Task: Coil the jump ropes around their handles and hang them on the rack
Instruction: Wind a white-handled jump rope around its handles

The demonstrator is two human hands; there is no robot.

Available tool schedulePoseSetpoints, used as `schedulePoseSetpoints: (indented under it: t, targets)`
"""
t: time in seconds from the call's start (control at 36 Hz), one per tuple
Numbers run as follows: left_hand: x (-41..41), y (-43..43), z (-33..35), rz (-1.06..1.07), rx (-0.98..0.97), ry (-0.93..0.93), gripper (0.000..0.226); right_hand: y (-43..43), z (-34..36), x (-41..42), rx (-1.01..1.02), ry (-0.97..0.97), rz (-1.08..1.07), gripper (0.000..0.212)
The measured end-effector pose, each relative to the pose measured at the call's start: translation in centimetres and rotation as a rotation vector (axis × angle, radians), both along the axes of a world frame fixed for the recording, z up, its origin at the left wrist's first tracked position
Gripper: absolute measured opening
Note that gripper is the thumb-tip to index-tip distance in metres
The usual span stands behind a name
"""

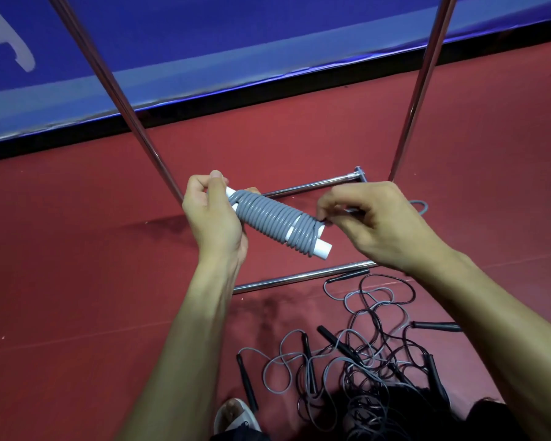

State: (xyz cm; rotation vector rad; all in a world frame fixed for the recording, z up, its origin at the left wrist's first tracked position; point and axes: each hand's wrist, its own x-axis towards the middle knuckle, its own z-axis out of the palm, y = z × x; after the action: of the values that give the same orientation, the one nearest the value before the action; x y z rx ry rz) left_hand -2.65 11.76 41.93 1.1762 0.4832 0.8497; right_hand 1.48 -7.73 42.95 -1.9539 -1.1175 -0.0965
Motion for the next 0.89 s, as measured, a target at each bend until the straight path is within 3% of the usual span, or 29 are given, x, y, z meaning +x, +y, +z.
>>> schedulePoseSetpoints:
  t: [0.14,0.31,0.56,0.78,0.89]
  targets:
    - [0.1,0.0,0.1,0.026,-0.028,0.008,0.028,0.3,-0.3,0.0,0.093,-0.168,-0.014,0.026]
    - [0.0,-0.1,0.0,0.016,-0.052,0.03,0.027,-0.4,0.6,-0.1,0.008,-0.053,0.005,0.018]
    - [-0.1,-0.5,0.4,-0.015,0.012,0.029,0.028,-1.3,1.8,0.6,-0.149,0.069,0.098,0.026]
    - [-0.2,-0.2,0.5,-0.017,0.005,0.047,0.027,-1.4,2.0,0.2,-0.061,0.25,0.219,0.006]
    - [-0.3,-0.4,0.6,-0.029,-0.001,0.046,0.027,-1.0,2.0,0.0,0.003,0.252,0.206,0.017]
